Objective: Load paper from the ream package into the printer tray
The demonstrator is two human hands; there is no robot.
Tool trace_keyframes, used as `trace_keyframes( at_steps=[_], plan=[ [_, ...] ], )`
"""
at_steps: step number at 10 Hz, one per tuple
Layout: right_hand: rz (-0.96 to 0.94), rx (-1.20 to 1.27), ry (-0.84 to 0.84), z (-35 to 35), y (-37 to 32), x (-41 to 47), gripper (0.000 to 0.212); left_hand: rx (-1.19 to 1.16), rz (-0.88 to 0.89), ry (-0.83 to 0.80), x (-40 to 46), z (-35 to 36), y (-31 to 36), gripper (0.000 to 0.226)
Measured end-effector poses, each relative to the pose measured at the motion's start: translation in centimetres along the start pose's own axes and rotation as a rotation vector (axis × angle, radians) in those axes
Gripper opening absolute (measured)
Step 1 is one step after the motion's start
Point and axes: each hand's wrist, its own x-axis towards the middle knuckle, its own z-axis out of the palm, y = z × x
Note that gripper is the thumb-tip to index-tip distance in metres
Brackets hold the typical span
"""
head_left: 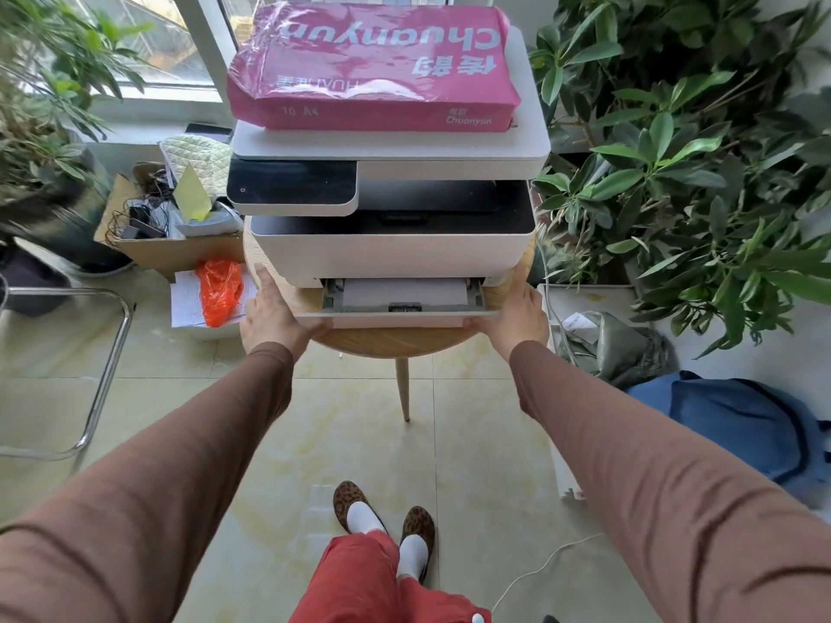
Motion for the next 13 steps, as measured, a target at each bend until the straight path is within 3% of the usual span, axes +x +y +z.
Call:
trace_keyframes(
  at_steps=[1,2,4,5,9,11,12,13],
  plan=[
    [0.053,0.141,-0.013,0.2,-0.6,1.3,0.137,-0.069,-0.053,-0.001,1.8,0.0,0.4,0.138],
    [0.098,0.338,-0.041,0.2,-0.9,2.2,0.122,-0.138,-0.082,-0.019,3.1,0.4,0.7,0.129],
    [0.102,0.375,0.013,0.5,-0.4,3.1,0.099,-0.173,-0.070,0.035,3.7,0.9,0.3,0.098],
    [0.121,0.392,0.041,0.7,-0.8,3.6,0.092,-0.228,-0.110,0.056,4.0,1.4,0.6,0.094],
    [0.199,0.387,0.117,1.3,-2.0,4.4,0.087,-0.285,-0.245,0.118,4.5,2.0,2.0,0.112],
    [0.234,0.337,0.066,0.8,-2.8,3.9,0.096,-0.315,-0.247,0.068,3.6,1.2,3.1,0.096],
    [0.277,0.355,0.017,-0.3,-3.7,2.7,0.110,-0.292,-0.253,-0.014,2.7,0.8,3.4,0.108],
    [0.293,0.493,-0.054,-1.9,-4.6,1.2,0.103,-0.283,-0.242,-0.089,2.0,0.6,3.2,0.127]
  ],
)
